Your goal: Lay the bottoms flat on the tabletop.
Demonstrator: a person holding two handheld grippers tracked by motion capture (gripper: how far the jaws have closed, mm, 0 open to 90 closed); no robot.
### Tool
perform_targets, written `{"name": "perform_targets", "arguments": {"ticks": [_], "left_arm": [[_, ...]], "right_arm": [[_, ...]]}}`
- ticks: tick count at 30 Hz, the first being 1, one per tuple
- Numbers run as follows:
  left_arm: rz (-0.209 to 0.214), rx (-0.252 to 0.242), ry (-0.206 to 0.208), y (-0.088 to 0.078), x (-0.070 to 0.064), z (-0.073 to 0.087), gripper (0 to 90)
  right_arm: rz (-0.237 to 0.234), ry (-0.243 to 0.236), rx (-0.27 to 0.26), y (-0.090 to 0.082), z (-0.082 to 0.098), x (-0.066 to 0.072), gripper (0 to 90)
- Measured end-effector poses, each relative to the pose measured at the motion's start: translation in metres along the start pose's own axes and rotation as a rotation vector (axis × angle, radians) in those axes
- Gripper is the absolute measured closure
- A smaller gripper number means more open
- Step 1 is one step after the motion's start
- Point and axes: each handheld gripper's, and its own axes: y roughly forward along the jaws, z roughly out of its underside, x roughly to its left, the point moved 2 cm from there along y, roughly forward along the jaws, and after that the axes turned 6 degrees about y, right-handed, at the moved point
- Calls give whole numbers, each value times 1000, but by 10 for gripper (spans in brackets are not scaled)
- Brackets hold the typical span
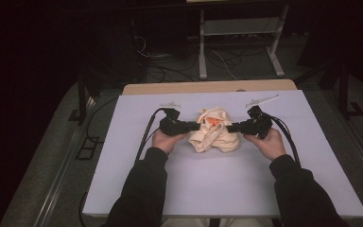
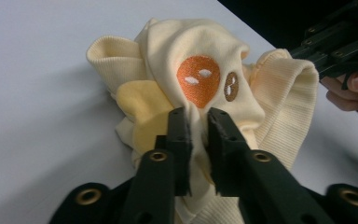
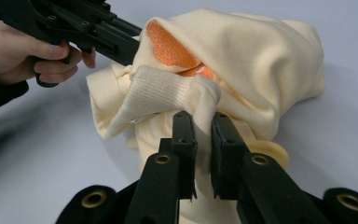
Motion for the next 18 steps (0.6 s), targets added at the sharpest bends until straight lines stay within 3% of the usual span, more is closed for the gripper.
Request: {"name": "perform_targets", "arguments": {"ticks": [2, 6, 9, 11, 12, 18], "left_arm": [[5, -8, -15, -2, 2, -1, 821], [-59, -26, 20, -11, -2, -10, 834], [-104, -41, 55, -23, -10, -30, 837], [-110, -50, 56, -25, -12, -35, 837], [-128, -70, 71, -31, -18, -48, 837], [-180, -141, 111, -47, -32, -79, 838]], "right_arm": [[3, 7, 2, 0, 0, 0, 818], [19, 27, -6, -5, -3, 0, 827], [31, 45, -26, -15, -10, -1, 829], [39, 48, -52, -23, -15, 0, 829], [38, 54, -74, -29, -19, 0, 829], [68, 63, -153, -59, -37, 5, 829]]}}
